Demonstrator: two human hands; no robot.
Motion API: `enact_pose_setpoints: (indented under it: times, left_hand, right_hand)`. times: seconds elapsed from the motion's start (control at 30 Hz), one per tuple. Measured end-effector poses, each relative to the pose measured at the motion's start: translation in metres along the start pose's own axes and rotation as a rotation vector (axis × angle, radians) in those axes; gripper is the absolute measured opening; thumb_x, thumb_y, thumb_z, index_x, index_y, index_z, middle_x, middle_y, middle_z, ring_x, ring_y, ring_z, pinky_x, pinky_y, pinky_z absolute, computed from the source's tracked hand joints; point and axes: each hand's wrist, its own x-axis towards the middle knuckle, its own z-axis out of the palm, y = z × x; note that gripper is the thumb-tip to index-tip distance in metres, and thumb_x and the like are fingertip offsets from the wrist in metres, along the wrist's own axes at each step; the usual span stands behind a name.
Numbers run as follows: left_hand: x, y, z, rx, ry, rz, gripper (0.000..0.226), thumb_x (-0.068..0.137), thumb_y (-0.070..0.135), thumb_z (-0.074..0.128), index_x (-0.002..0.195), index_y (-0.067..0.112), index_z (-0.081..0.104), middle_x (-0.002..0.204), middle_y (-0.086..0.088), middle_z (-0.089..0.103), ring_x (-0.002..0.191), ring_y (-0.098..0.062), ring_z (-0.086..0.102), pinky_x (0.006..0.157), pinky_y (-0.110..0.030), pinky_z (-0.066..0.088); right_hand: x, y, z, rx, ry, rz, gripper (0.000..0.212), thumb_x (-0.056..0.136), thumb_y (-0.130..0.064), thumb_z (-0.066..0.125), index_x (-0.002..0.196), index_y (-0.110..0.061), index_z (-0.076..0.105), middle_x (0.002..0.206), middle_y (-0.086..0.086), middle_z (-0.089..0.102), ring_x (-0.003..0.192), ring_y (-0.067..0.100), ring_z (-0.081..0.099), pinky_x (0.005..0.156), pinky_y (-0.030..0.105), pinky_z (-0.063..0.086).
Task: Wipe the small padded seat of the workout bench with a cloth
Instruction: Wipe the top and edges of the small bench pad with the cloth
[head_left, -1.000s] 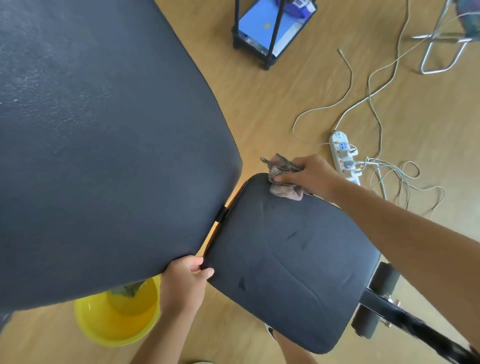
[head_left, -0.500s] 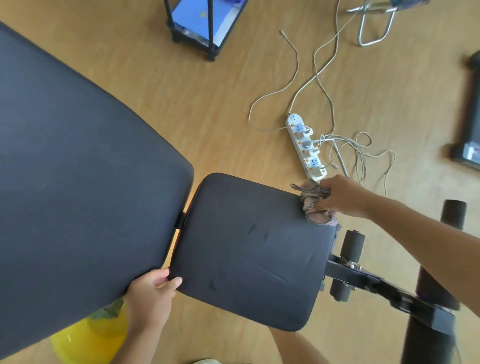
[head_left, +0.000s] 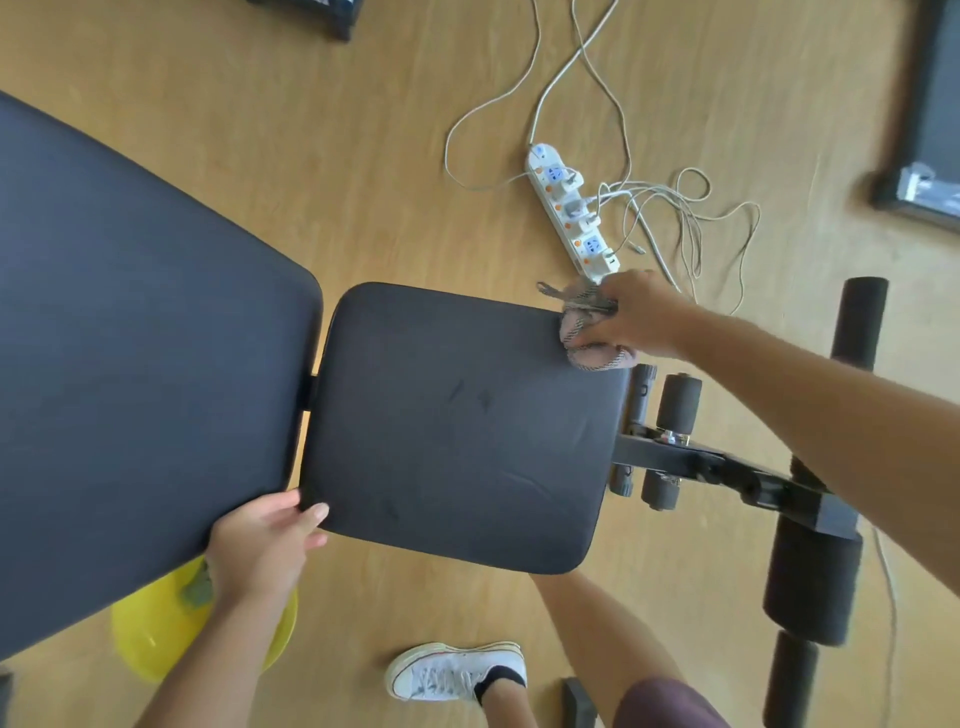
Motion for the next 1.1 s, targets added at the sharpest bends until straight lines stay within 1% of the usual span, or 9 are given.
enact_pose_setpoints:
  times: [0.23, 0.37, 0.5, 0.6, 0.73, 0.83, 0.93, 1.03, 1.1]
  left_hand:
    - [0.004, -0.005, 0.001, -0.037, 0.006, 0.009, 0.044, 0.082, 0.003, 0.081, 0.124, 0.002, 0.069, 0.101, -0.014, 0.076, 0.070, -0.026, 0.075, 0.086, -0.046, 0.059]
    - [0.001, -0.002, 0.002, -0.026, 0.012, 0.011, 0.044, 0.082, 0.003, 0.081, 0.125, 0.002, 0.069, 0.098, -0.012, 0.075, 0.070, -0.025, 0.074, 0.078, -0.040, 0.058]
    - [-0.003, 0.000, 0.003, -0.022, -0.007, 0.001, 0.044, 0.083, 0.003, 0.080, 0.125, 0.001, 0.068, 0.103, -0.012, 0.075, 0.067, -0.022, 0.074, 0.068, -0.034, 0.057]
    - [-0.007, 0.005, 0.000, -0.001, 0.000, 0.034, 0.044, 0.083, 0.005, 0.081, 0.125, 0.002, 0.069, 0.107, -0.013, 0.077, 0.067, -0.021, 0.076, 0.076, -0.037, 0.060]
    - [0.004, -0.003, -0.003, 0.014, 0.015, 0.033, 0.045, 0.082, 0.007, 0.082, 0.125, 0.002, 0.070, 0.102, -0.009, 0.075, 0.068, -0.024, 0.076, 0.087, -0.045, 0.061]
    - [0.004, -0.008, 0.002, 0.011, 0.001, 0.020, 0.045, 0.081, 0.007, 0.082, 0.124, 0.001, 0.070, 0.103, -0.010, 0.074, 0.068, -0.027, 0.076, 0.085, -0.045, 0.061]
    - [0.000, -0.001, 0.000, 0.016, 0.025, 0.049, 0.043, 0.080, 0.008, 0.083, 0.122, 0.003, 0.071, 0.098, -0.007, 0.073, 0.063, -0.024, 0.076, 0.078, -0.041, 0.061]
    - [0.004, -0.007, 0.001, 0.025, 0.031, 0.069, 0.042, 0.079, 0.009, 0.083, 0.120, 0.003, 0.073, 0.093, -0.006, 0.074, 0.064, -0.021, 0.076, 0.077, -0.040, 0.062]
    - [0.006, -0.010, 0.001, 0.034, 0.040, 0.085, 0.043, 0.079, 0.010, 0.084, 0.119, 0.002, 0.074, 0.091, -0.008, 0.075, 0.069, -0.024, 0.076, 0.081, -0.044, 0.062]
  right_hand:
    - [-0.083, 0.051, 0.086, 0.683, 0.093, 0.345, 0.029, 0.085, -0.024, 0.083, 0.067, -0.006, 0.069, 0.049, 0.010, 0.065, 0.043, 0.019, 0.058, 0.054, 0.029, 0.058]
    - [-0.124, 0.057, 0.145, 0.625, 0.026, 0.404, 0.029, 0.077, -0.031, 0.086, 0.069, -0.005, 0.075, 0.050, 0.007, 0.070, 0.045, 0.020, 0.065, 0.054, 0.031, 0.059]
    - [-0.075, 0.062, 0.102, 0.816, 0.113, 0.420, 0.049, 0.060, -0.044, 0.090, 0.078, -0.002, 0.073, 0.065, 0.016, 0.073, 0.053, 0.024, 0.059, 0.051, 0.027, 0.046]
    - [-0.053, 0.055, 0.087, 1.054, 0.292, 0.403, 0.035, 0.072, -0.033, 0.089, 0.084, -0.003, 0.074, 0.074, 0.017, 0.073, 0.050, 0.026, 0.063, 0.051, 0.027, 0.047]
    - [-0.110, 0.028, 0.130, 1.032, 0.315, 0.469, 0.024, 0.086, -0.027, 0.077, 0.082, -0.003, 0.074, 0.051, 0.006, 0.061, 0.041, 0.014, 0.055, 0.047, 0.017, 0.046]
    - [-0.149, 0.023, 0.184, 0.991, 0.354, 0.545, 0.030, 0.081, -0.044, 0.073, 0.075, -0.015, 0.070, 0.060, 0.004, 0.068, 0.054, 0.021, 0.060, 0.051, 0.024, 0.041]
    - [-0.176, 0.017, 0.236, 1.106, 0.381, 0.695, 0.023, 0.089, -0.028, 0.074, 0.074, -0.011, 0.067, 0.066, 0.007, 0.068, 0.058, 0.026, 0.056, 0.053, 0.025, 0.043]
    - [-0.189, -0.001, 0.254, 1.314, 0.389, 0.751, 0.024, 0.091, -0.029, 0.072, 0.078, -0.011, 0.063, 0.071, 0.013, 0.061, 0.054, 0.021, 0.056, 0.040, 0.016, 0.043]
    - [-0.189, -0.014, 0.256, 1.390, 0.401, 0.838, 0.034, 0.099, -0.027, 0.066, 0.073, -0.008, 0.054, 0.066, 0.016, 0.052, 0.036, 0.010, 0.047, 0.031, 0.011, 0.029]
